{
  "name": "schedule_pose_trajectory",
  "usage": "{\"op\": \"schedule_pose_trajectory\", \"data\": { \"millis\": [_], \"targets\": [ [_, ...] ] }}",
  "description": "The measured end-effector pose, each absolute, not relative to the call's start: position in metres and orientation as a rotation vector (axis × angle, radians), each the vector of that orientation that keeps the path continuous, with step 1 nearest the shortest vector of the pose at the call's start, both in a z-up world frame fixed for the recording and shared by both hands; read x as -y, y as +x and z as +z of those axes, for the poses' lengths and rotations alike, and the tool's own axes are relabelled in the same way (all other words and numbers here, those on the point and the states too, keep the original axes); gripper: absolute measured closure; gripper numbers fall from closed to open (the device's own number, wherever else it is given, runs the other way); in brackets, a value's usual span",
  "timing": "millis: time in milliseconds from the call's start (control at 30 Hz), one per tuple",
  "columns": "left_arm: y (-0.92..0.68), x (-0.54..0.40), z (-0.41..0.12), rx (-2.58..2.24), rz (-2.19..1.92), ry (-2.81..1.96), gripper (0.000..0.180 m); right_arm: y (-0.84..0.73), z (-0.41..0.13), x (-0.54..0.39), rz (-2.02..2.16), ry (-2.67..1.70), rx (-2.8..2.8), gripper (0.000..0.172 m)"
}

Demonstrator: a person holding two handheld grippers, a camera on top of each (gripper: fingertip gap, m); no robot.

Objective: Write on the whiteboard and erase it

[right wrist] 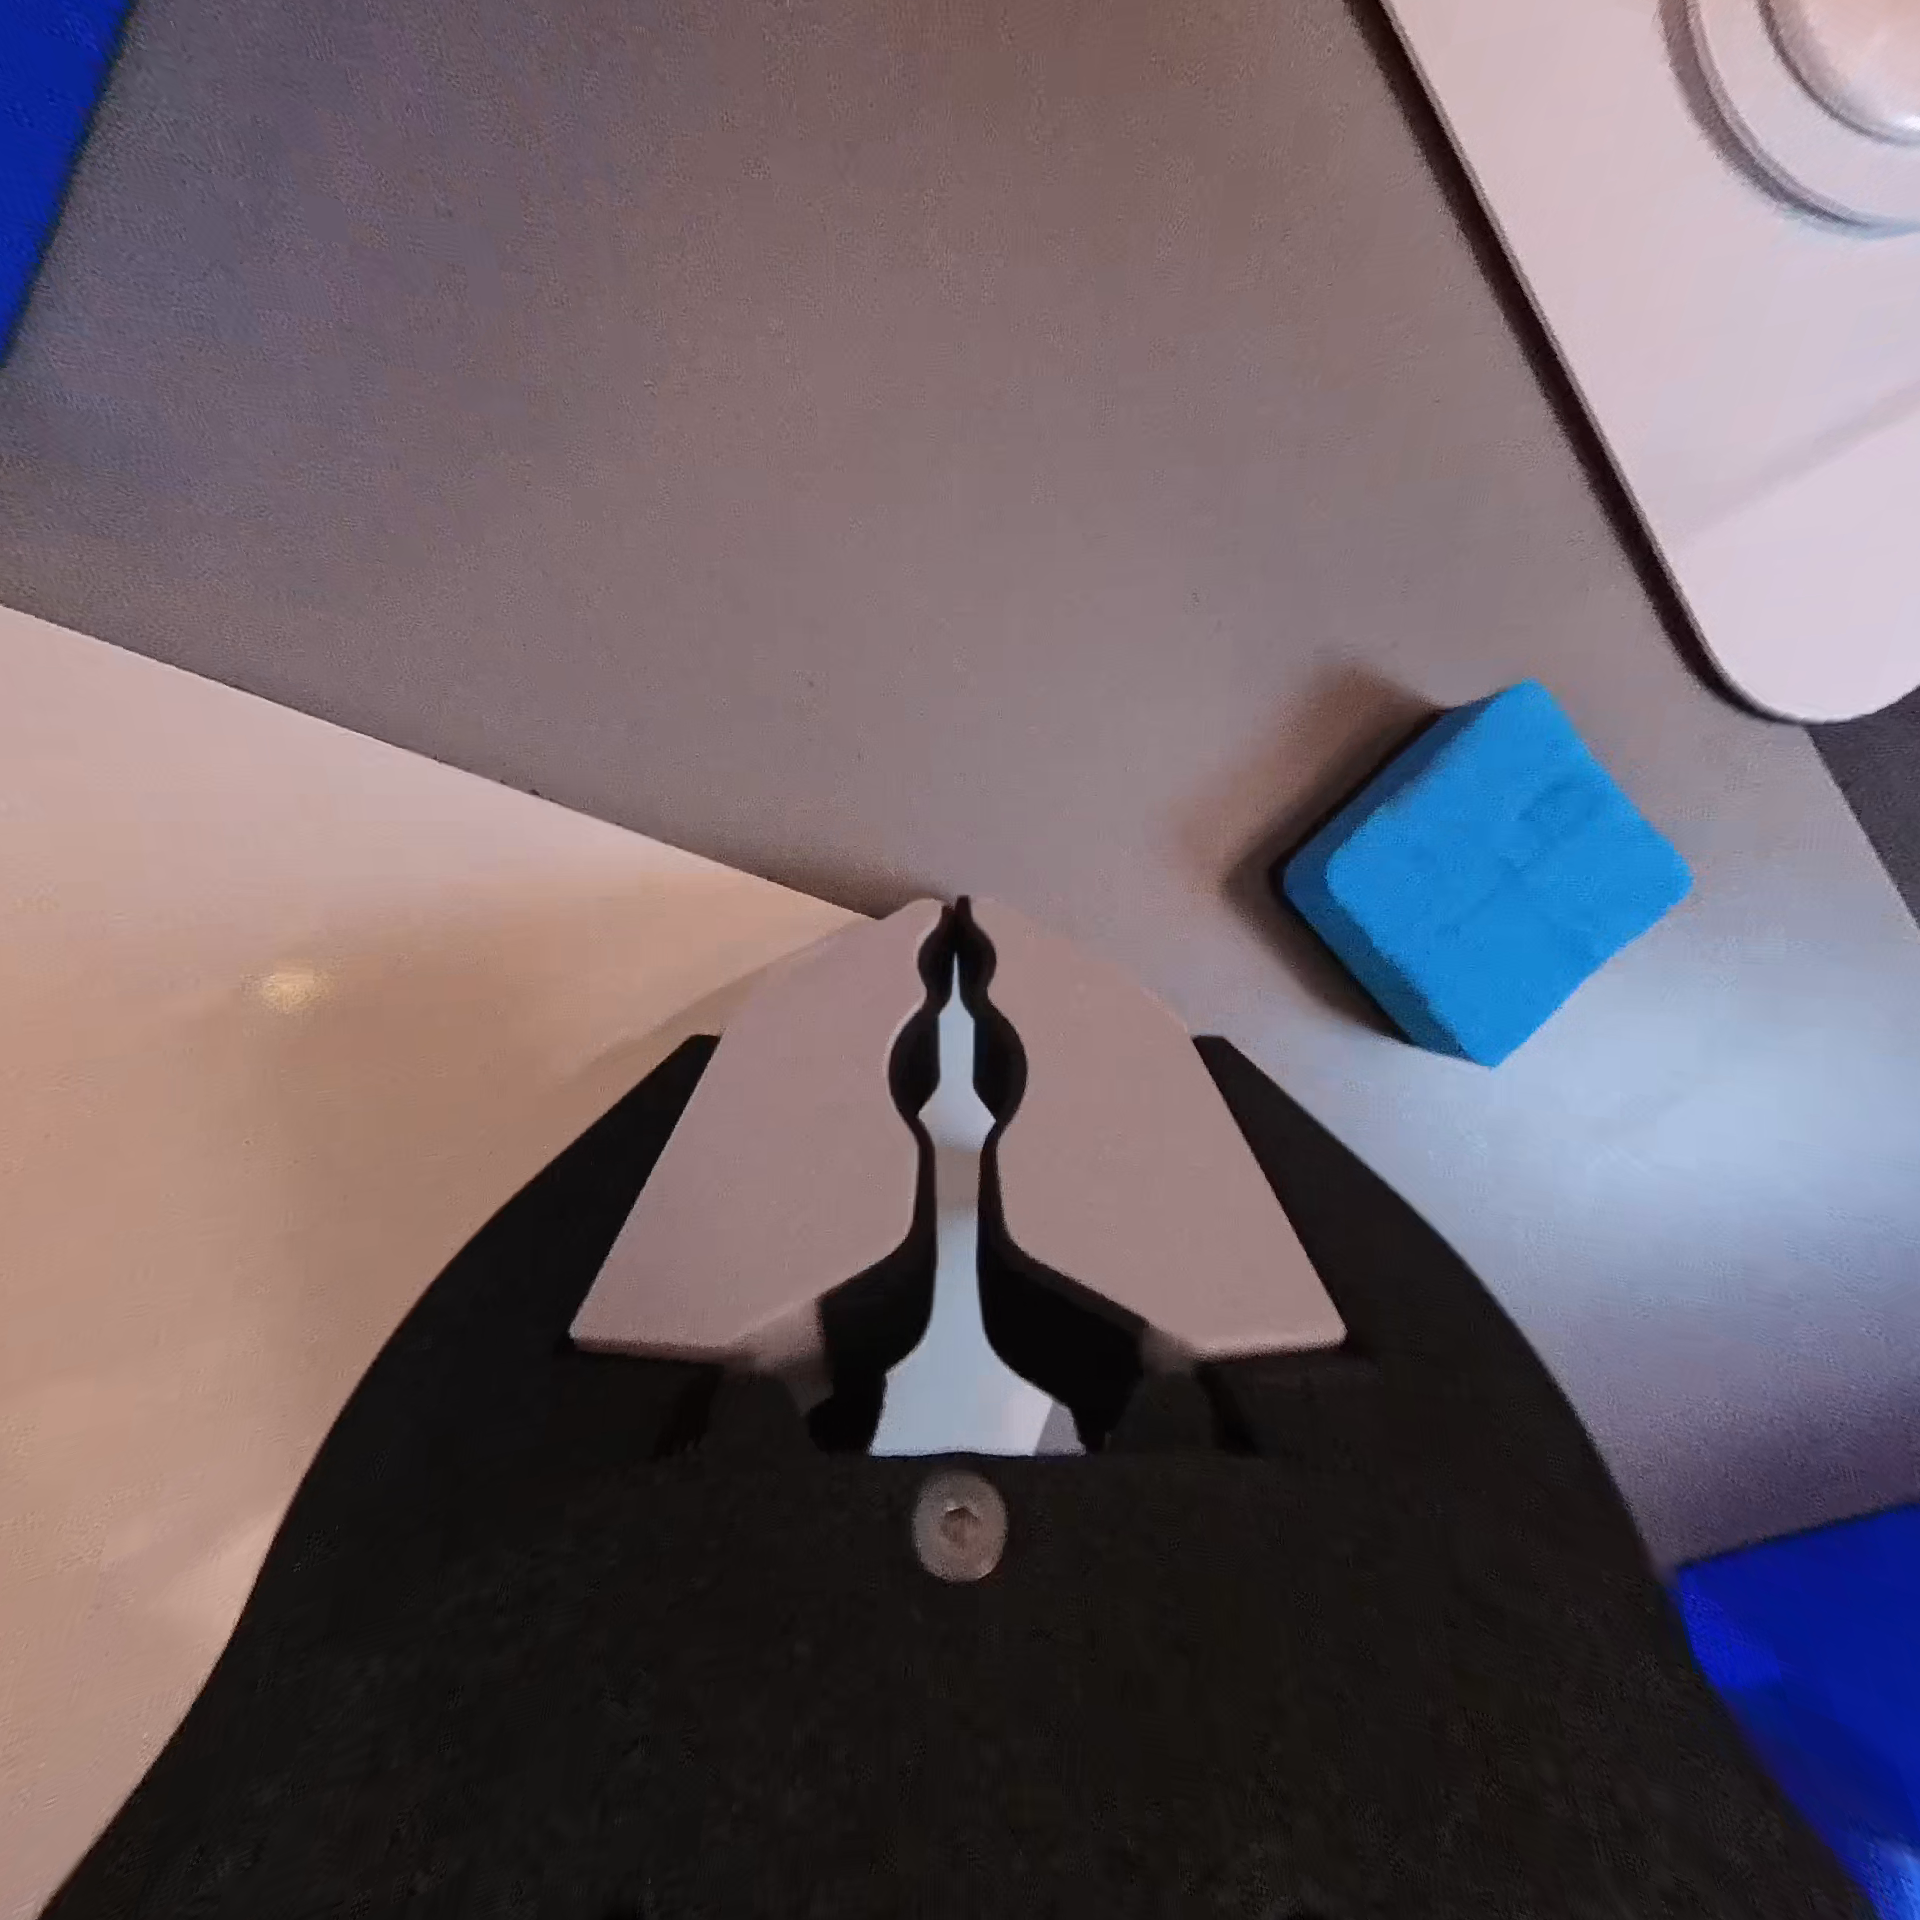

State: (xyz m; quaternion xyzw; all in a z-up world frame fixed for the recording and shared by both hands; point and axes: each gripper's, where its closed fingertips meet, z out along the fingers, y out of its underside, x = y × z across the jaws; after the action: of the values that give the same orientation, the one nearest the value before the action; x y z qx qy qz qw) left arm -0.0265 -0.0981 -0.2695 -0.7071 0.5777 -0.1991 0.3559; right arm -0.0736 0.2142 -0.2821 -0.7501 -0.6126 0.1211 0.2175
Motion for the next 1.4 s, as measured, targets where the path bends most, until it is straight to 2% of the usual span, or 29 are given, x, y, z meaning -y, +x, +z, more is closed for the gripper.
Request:
{"op": "schedule_pose_trajectory", "data": {
  "millis": [33,200,267,400,533,667,700,867,967,1067,1200,1300,1400],
  "targets": [
    [-0.026,0.098,-0.269,-1.487,-0.525,-1.829,0.180,-0.065,-0.282,-0.213,0.327,-2.084,1.693,0.172],
    [-0.025,0.097,-0.267,-1.465,-0.563,-1.833,0.180,-0.028,-0.280,-0.209,0.362,-2.100,1.627,0.159],
    [-0.026,0.095,-0.263,-1.450,-0.565,-1.812,0.180,-0.027,-0.263,-0.203,0.495,-2.008,1.554,0.147],
    [-0.052,0.064,-0.211,-1.233,-0.538,-1.715,0.180,-0.016,-0.210,-0.169,0.813,-1.776,1.401,0.127],
    [-0.137,0.013,-0.166,-1.044,-0.243,-1.747,0.180,0.024,-0.199,-0.134,0.860,-1.705,1.382,0.115],
    [-0.224,-0.018,-0.149,-1.028,-0.026,-1.926,0.180,0.063,-0.205,-0.107,0.828,-1.710,1.411,0.114],
    [-0.241,-0.025,-0.152,-1.063,0.008,-1.983,0.163,0.070,-0.206,-0.101,0.823,-1.712,1.414,0.115],
    [-0.302,-0.038,-0.206,-1.479,0.100,-2.289,0.140,0.087,-0.210,-0.081,0.793,-1.692,1.442,0.117],
    [-0.318,-0.032,-0.243,-1.734,0.137,-2.451,0.135,0.085,-0.213,-0.072,0.801,-1.679,1.472,0.118],
    [-0.326,-0.026,-0.265,-1.884,0.162,-2.579,0.138,0.080,-0.219,-0.067,0.794,-1.675,1.511,0.118],
    [-0.333,-0.020,-0.277,-1.953,0.193,-2.692,0.160,0.073,-0.222,-0.059,0.826,-1.665,1.536,0.118],
    [-0.322,-0.031,-0.257,-1.819,0.204,-2.615,0.161,0.068,-0.220,-0.054,0.842,-1.639,1.540,0.119],
    [-0.285,-0.045,-0.211,-1.625,0.175,-2.361,0.161,0.058,-0.210,-0.049,0.868,-1.580,1.515,0.120]
  ]
}}
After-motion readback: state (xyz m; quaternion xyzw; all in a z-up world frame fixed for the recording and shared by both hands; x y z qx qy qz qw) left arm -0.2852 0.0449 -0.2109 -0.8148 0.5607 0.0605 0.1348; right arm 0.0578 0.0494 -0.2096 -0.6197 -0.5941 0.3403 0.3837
